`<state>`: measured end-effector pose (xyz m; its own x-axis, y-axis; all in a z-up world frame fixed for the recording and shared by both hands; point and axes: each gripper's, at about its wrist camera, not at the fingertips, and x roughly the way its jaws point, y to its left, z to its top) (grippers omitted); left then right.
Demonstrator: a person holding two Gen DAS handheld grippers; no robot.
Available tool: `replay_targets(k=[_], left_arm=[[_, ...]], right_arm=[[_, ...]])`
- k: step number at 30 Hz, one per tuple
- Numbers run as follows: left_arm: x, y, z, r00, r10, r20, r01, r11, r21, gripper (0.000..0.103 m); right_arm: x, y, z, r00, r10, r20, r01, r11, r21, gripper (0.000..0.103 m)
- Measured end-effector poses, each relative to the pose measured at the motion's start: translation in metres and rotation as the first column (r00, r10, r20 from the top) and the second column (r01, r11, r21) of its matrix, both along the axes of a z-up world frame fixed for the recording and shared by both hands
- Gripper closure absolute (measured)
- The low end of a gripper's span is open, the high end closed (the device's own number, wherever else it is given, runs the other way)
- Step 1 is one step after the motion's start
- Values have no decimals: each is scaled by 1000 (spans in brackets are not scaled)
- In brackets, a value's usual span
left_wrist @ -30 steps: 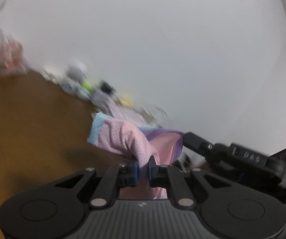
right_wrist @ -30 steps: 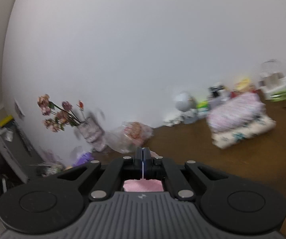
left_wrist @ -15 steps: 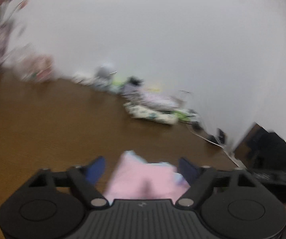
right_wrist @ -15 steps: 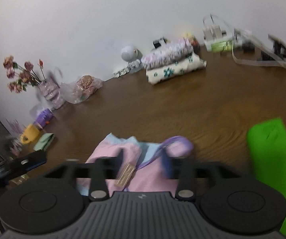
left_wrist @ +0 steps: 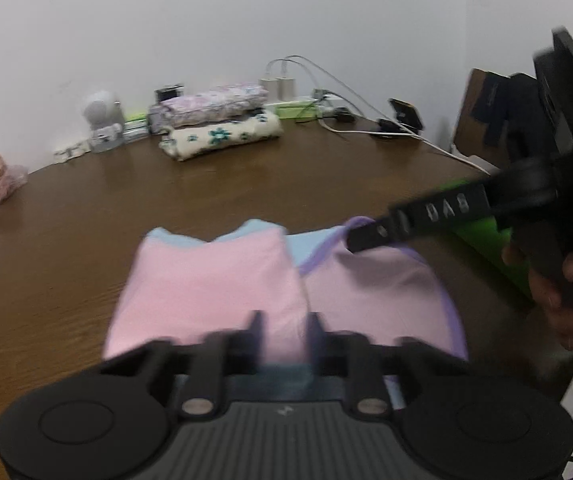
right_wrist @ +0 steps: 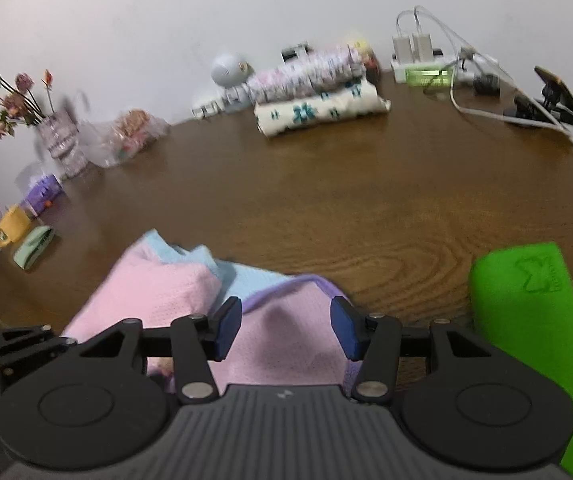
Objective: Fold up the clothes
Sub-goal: 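Carry the pink-and-blue garment with both tools and lay it on the table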
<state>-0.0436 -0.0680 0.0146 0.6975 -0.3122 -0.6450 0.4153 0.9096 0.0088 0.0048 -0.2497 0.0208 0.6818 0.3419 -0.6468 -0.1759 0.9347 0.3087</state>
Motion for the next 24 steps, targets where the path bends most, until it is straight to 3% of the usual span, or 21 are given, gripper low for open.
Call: replay_targets(k=[3, 5, 6, 8, 9, 10, 11, 14, 17, 20, 24], left_arm=[[5, 18, 5, 999, 48, -2, -48, 997, -54, 93], [3, 35, 9, 992, 122, 25, -121, 992, -41, 93], [5, 43, 8, 987, 155, 46, -154, 988, -29, 87], [5, 58, 11, 960, 260, 107, -260, 965, -15, 78], [4, 66, 14, 934, 329, 137, -331, 944, -14, 70], [3, 71, 20, 906, 396, 151, -397, 917, -25, 66], [1, 73, 25, 897, 418, 142, -416, 908, -48, 61], [-13, 69, 38, 927, 369, 74, -360, 926, -112, 52], [-34, 37, 31, 974, 221, 38, -220, 975, -42, 47], [-37, 18, 14, 978, 210, -4, -210, 978, 16, 47], [-35, 22, 3, 960, 277, -26, -276, 961, 27, 47]], right_arm=[[2, 1, -2, 1000, 4, 5, -4, 1000, -23, 53], [3, 0, -2, 1000, 9, 12, -8, 999, -43, 53], [3, 0, -1, 1000, 9, 14, -8, 998, -64, 53], [5, -1, 1, 1000, 13, 15, -11, 995, -102, 53], [6, -1, 2, 1000, 18, 16, -16, 993, -117, 52], [7, 1, 3, 999, 31, 15, -29, 991, -128, 52], [10, 3, 3, 999, 44, 11, -42, 990, -135, 52], [17, 17, 2, 993, 115, -4, -114, 979, -167, 50], [16, 37, 1, 981, 196, 8, -189, 957, -218, 46], [17, 55, -2, 969, 247, 24, -231, 933, -275, 44], [19, 67, 2, 964, 264, 27, -243, 919, -310, 42]])
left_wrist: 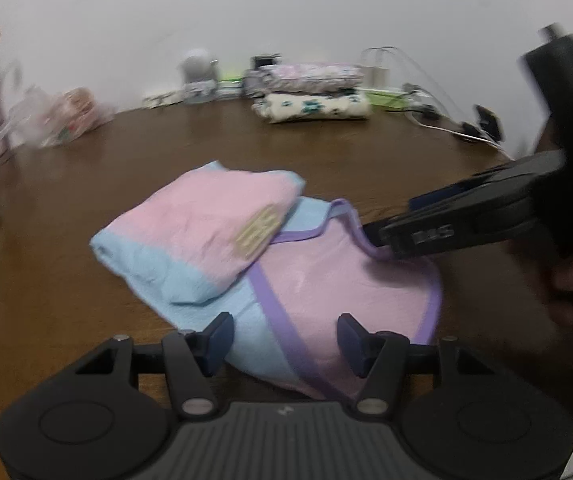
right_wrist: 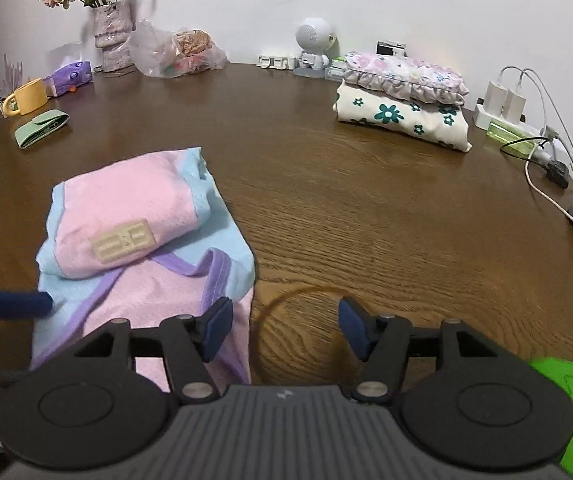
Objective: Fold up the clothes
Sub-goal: 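Carry the pink-and-blue garment with both tools and lay it on the table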
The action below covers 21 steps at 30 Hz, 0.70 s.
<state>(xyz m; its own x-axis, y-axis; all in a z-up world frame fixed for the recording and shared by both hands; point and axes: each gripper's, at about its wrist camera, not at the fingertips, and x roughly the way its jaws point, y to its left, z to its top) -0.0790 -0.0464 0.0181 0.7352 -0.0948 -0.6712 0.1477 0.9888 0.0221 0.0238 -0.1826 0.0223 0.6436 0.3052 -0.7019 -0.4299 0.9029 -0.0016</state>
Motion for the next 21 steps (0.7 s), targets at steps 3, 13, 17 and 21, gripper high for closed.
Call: replay_targets(k=[3, 13, 17, 21], left_arm=[[0, 5, -4, 1000, 30, -8, -30, 1000, 10, 47], [-17, 53, -2, 983, 185, 10, -185, 981, 52, 48], [-25, 49, -3, 986, 167, 12, -168, 985, 46, 47], [-27, 46, -5, 990, 136, 22, -137, 990, 32, 57]], right_arm=[[-7, -4, 10, 999, 23, 23, -24, 999, 44, 28], [-22, -9, 1, 999, 35, -28, -31, 988, 154, 28], [-30, 9, -3, 996, 90, -18, -86, 986, 142, 29], [-30, 18, -7, 997, 71, 3, -71, 992, 103, 50]])
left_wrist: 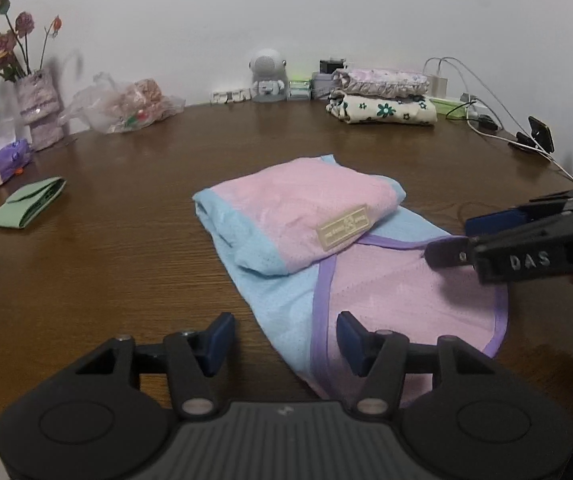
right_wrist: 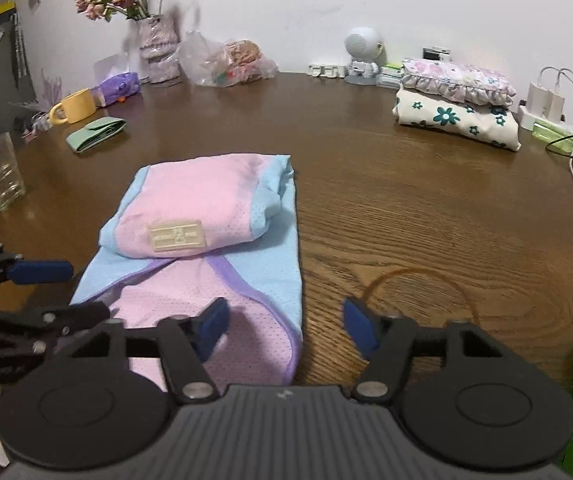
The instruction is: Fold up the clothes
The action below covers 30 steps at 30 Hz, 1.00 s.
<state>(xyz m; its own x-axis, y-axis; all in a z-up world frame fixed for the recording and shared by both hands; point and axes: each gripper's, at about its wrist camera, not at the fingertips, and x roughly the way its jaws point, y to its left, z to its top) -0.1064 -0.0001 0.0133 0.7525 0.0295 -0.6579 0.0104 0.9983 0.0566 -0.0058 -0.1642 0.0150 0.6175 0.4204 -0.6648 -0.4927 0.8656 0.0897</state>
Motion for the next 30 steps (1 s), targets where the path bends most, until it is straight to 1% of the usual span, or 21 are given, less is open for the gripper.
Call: replay_targets(k=[1, 2, 3, 4, 6, 7, 9, 10, 11, 12, 14, 16, 18, 19, 20, 22, 23, 24, 26, 28, 30], left_arm=[[0, 2, 0, 1000, 1, 1, -1, 1000, -10, 64], [1, 4, 1, 1000, 4, -2, -4, 1000, -25, 85], [1, 7, 2, 1000, 4, -4, -4, 999, -34, 98], [1, 8, 2, 1000, 2, 1, -2, 999, -38, 98], [-1, 15, 7, 1000, -1, 30, 3, 996, -90, 101], [-2, 19, 12, 999, -1, 45, 7, 991, -136, 101], [-2, 28, 32, 997, -1, 83, 23, 966, -257, 101], [-3, 30, 50, 991, -4, 131, 42, 955, -293, 101], [-4, 30, 69, 983, -5, 186, 63, 950, -307, 101], [-7, 32, 88, 971, -7, 241, 86, 944, -319, 101], [-15, 35, 132, 933, -18, 359, 148, 930, -338, 101], [-26, 40, 183, 876, -42, 480, 229, 912, -340, 101], [-37, 44, 229, 812, -59, 581, 298, 898, -325, 102], [-41, 44, 249, 781, -66, 621, 324, 893, -312, 103], [-43, 44, 266, 758, -76, 648, 351, 885, -307, 103], [-41, 45, 290, 734, -93, 672, 406, 855, -324, 103], [-39, 43, 299, 726, -102, 680, 427, 842, -329, 103], [-35, 40, 304, 724, -113, 681, 441, 835, -330, 103], [-26, 34, 309, 723, -128, 679, 450, 833, -322, 103], [-15, 32, 308, 731, -134, 669, 452, 829, -327, 103], [2, 34, 304, 746, -130, 653, 444, 828, -343, 103]], right_arm=[[1, -2, 0, 1000, -18, 7, 18, 1000, 3, 65], [2, -3, 0, 999, -36, 13, 36, 999, 6, 76], [4, -9, -1, 999, -52, -15, 53, 997, 50, 96], [7, -16, -2, 997, -66, -46, 70, 993, 97, 101], [8, -27, -3, 992, -92, -87, 106, 980, 170, 101], [5, -30, 0, 991, -104, -79, 117, 975, 188, 101], [-2, -38, 17, 994, -87, -71, 104, 956, 274, 101], [-6, -42, 27, 995, -79, -66, 96, 944, 317, 102], [-9, -45, 36, 996, -70, -62, 88, 929, 359, 102], [-16, -51, 56, 998, -63, -23, 67, 917, 394, 102], [-29, -63, 98, 997, -54, 59, 21, 889, 458, 102], [-46, -77, 146, 985, -46, 164, -44, 863, 503, 102], [-63, -92, 201, 958, -46, 284, -112, 850, 514, 102], [-67, -97, 222, 949, -50, 312, -123, 850, 512, 102], [-70, -103, 243, 940, -55, 337, -134, 850, 510, 102], [-76, -114, 284, 920, -64, 388, -154, 850, 504, 102], [-79, -119, 304, 908, -68, 412, -163, 850, 501, 102], [-80, -122, 316, 903, -65, 424, -171, 852, 495, 101], [-81, -123, 331, 894, -62, 444, -174, 864, 473, 102], [-77, -120, 336, 893, -64, 446, -160, 880, 447, 101], [-64, -115, 331, 902, -69, 426, -133, 895, 426, 101]])
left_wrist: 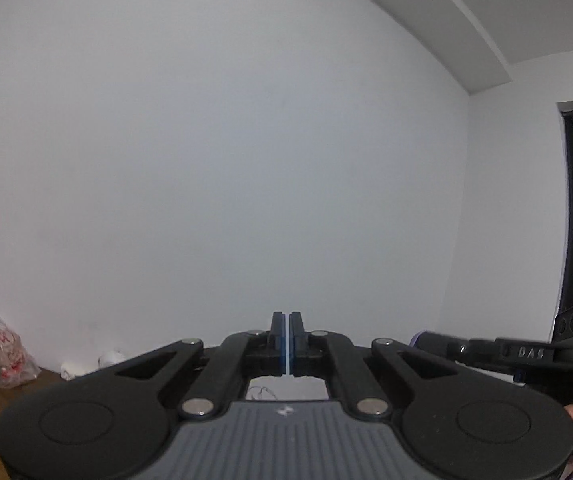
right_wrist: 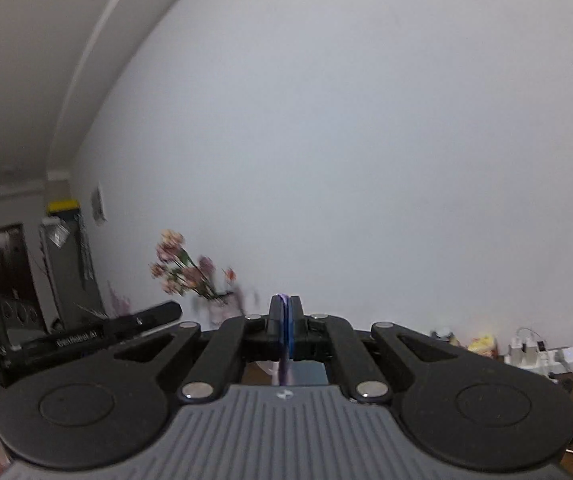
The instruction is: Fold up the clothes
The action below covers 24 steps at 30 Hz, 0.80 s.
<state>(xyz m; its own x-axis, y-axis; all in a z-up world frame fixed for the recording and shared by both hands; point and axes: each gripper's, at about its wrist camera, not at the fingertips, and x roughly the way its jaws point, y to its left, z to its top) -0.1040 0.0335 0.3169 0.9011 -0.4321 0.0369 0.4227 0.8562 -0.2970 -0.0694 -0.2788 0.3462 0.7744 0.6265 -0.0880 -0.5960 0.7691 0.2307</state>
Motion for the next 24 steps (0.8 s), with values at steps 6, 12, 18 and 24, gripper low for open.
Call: replay_targets(k=[6, 12, 18, 24], left_arm=[[70, 2, -44, 983, -37, -180, 38, 999, 6, 101], [74, -16, -100, 971, -53, -234, 54, 999, -2, 39], [44, 7, -197, 921, 3, -391, -101, 967, -232, 26], [15, 7, -252, 824, 2, -567, -252, 897, -363, 25]], right_arm=[[61, 21, -29, 991, -35, -132, 30, 999, -36, 101], [78, 39, -31, 991, -16, -135, 10, 999, -41, 101], [71, 50, -23, 993, -8, -115, 4, 999, -38, 101], [59, 62, -21, 988, -3, -153, -2, 999, -33, 101]])
